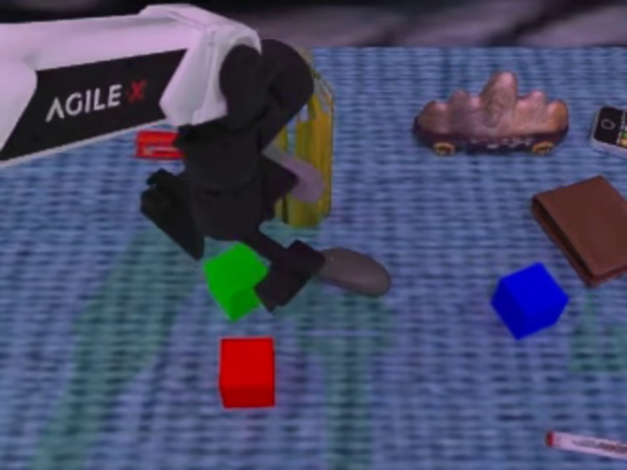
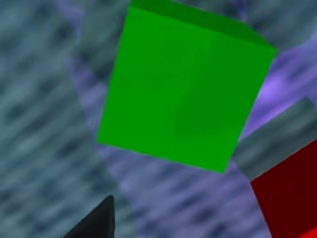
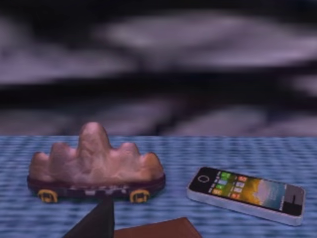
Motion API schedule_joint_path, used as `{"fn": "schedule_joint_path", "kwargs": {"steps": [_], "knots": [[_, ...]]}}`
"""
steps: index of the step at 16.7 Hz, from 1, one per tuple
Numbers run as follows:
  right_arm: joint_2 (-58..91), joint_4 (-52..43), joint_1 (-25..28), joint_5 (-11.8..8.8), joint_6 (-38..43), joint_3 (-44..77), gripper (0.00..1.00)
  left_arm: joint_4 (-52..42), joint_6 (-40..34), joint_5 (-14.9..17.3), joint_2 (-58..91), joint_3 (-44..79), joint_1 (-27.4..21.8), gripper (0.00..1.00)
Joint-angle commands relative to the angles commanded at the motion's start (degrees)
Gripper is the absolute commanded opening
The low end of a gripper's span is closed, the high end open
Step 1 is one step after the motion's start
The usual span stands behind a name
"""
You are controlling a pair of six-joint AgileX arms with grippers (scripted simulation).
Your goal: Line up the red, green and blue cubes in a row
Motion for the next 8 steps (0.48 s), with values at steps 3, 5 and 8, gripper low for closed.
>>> {"fn": "schedule_joint_path", "kwargs": {"steps": [3,5,8], "knots": [[0.00,0.00,0.00,0.00,0.00,0.00,1.00,-0.58,11.58,0.13,2.42,3.57,2.02,1.00],[0.00,0.00,0.00,0.00,0.00,0.00,1.00,-0.58,16.41,0.13,3.22,5.30,3.08,1.00],[0.00,0.00,0.00,0.00,0.00,0.00,1.00,-0.49,19.20,0.12,3.60,6.43,3.77,1.00]]}}
